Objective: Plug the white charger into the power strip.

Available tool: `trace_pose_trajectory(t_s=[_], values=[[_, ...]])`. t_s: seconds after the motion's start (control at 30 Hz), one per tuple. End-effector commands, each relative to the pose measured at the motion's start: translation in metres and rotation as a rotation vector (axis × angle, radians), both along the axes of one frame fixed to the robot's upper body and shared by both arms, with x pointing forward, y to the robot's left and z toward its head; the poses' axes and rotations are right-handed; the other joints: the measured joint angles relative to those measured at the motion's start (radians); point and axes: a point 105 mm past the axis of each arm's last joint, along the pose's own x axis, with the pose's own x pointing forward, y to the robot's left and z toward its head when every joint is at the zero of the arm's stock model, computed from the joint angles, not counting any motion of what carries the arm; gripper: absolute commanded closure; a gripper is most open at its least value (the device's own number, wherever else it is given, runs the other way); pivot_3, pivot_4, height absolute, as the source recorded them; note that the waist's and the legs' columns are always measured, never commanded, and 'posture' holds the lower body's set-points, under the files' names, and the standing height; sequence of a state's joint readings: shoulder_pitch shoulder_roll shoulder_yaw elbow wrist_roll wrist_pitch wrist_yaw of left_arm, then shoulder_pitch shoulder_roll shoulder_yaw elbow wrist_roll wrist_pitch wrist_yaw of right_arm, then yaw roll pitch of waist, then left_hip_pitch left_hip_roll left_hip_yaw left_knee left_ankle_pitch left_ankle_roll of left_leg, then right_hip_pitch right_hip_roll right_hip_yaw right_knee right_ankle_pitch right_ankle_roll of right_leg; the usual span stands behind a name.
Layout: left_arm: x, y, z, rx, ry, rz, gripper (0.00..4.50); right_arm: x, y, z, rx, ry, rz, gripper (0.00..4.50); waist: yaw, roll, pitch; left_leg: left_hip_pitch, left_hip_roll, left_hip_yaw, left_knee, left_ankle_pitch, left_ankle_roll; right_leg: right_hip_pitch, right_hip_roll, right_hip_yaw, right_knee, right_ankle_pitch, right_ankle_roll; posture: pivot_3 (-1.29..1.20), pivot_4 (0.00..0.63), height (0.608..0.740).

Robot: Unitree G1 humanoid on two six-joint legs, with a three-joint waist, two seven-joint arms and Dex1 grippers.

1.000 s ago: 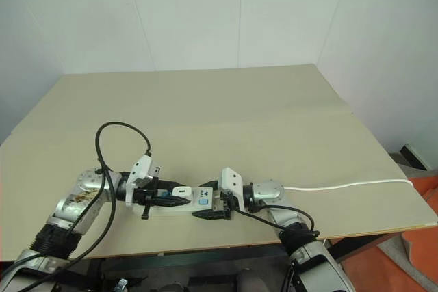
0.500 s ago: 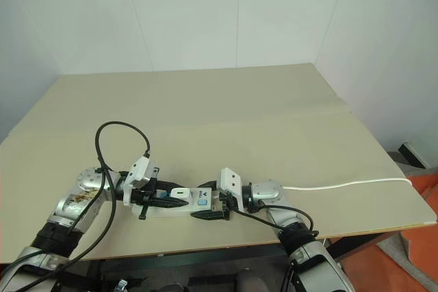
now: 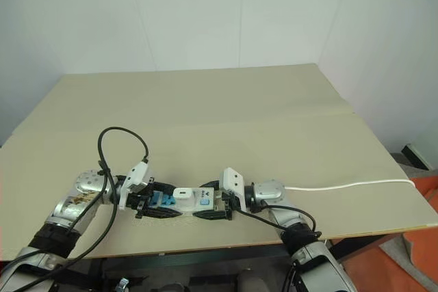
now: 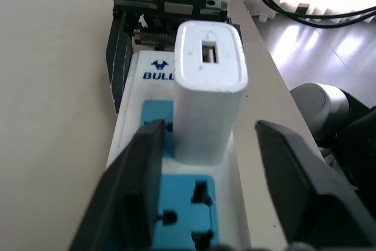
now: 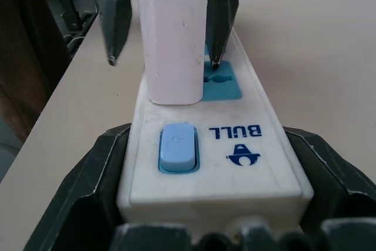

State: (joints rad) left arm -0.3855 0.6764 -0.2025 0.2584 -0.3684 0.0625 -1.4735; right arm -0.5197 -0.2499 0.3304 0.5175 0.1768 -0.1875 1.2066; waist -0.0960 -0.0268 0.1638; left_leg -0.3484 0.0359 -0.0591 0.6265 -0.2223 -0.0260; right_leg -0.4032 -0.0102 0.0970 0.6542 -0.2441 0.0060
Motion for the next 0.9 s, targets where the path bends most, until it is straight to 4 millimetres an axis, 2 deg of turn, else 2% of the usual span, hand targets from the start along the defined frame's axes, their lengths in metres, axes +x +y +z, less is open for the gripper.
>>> trace_pose_trajectory(t_s=[0.03,0.07,0.17,0.2,0.23,0.37,0.47,0.5,0.57,0.7,0.9], values=[[-0.008,0.012,-0.032,0.078,0.132,0.056,0.41,0.001,-0.007,-0.009,-0.038,0.025,-0.019,1.08,0.0,0.0,0.0,0.0,0.0,0.0,0.0,0.0,0.0,0.0,0.0,0.0,0.0,0.0,0.0,0.0,0.15,0.74],[-0.007,0.012,-0.028,0.067,0.133,0.057,0.06,0.0,-0.007,-0.009,-0.04,0.026,-0.015,1.08,0.0,0.0,0.0,0.0,0.0,0.0,0.0,0.0,0.0,0.0,0.0,0.0,0.0,0.0,0.0,0.0,0.15,0.74],[-0.006,0.011,-0.021,0.048,0.129,0.057,0.01,0.001,-0.006,-0.008,-0.035,0.03,-0.013,1.08,-0.001,0.0,0.0,-0.001,0.0,0.0,0.0,0.0,0.0,-0.001,0.001,0.0,-0.001,0.0,0.0,0.0,0.15,0.74],[-0.006,0.01,-0.017,0.039,0.119,0.055,0.0,0.001,-0.006,-0.007,-0.033,0.034,-0.007,0.34,-0.001,0.0,0.0,-0.001,0.0,0.0,0.0,0.0,0.0,-0.001,0.001,0.0,-0.001,0.0,0.0,0.0,0.15,0.74],[-0.003,0.01,-0.008,0.022,0.095,0.056,0.0,0.002,-0.006,-0.006,-0.032,0.03,-0.007,0.13,-0.001,0.0,0.0,-0.001,0.0,0.0,0.0,0.0,0.0,-0.001,0.001,0.0,-0.002,0.0,0.0,0.0,0.15,0.74],[-0.001,0.013,0.022,-0.006,-0.001,0.041,0.0,0.004,-0.011,0.002,-0.027,-0.005,-0.018,0.06,-0.003,-0.003,0.002,-0.003,0.001,0.0,0.0,0.0,0.0,-0.003,0.001,0.0,-0.005,0.001,0.002,0.0,0.15,0.74],[-0.001,0.027,0.047,0.026,-0.107,0.042,0.0,0.003,-0.033,0.021,-0.01,-0.038,-0.044,0.06,0.003,-0.004,0.007,-0.009,0.0,0.0,0.001,0.0,0.0,-0.01,0.001,0.001,-0.006,0.003,0.005,0.0,0.15,0.74],[-0.001,0.032,0.054,0.039,-0.121,0.047,0.0,0.002,-0.042,0.027,-0.012,-0.054,-0.057,0.06,0.008,-0.004,0.008,-0.015,0.0,0.0,0.002,0.0,0.0,-0.016,0.001,0.001,-0.006,0.007,0.012,0.0,0.15,0.74],[-0.003,0.044,0.062,0.067,-0.14,0.065,0.0,-0.002,-0.062,0.04,-0.012,-0.088,-0.094,0.06,0.02,-0.004,0.011,-0.027,0.0,-0.001,0.006,0.0,0.0,-0.025,0.001,0.0,-0.006,0.009,0.014,0.0,0.15,0.74],[-0.006,0.07,0.072,0.146,-0.181,0.129,0.0,-0.011,-0.097,0.063,-0.023,-0.144,-0.168,0.06,0.028,-0.004,0.018,-0.039,-0.001,0.0,0.007,0.0,0.0,-0.035,-0.001,0.0,-0.007,0.009,0.015,0.0,0.15,0.74],[-0.02,0.115,0.087,0.265,-0.21,0.274,0.0,-0.028,-0.151,0.088,-0.071,-0.185,-0.309,0.06,0.026,-0.005,0.027,-0.039,-0.001,0.001,0.007,0.0,0.0,-0.036,-0.001,0.0,-0.007,0.01,0.016,0.0,0.15,0.74]])
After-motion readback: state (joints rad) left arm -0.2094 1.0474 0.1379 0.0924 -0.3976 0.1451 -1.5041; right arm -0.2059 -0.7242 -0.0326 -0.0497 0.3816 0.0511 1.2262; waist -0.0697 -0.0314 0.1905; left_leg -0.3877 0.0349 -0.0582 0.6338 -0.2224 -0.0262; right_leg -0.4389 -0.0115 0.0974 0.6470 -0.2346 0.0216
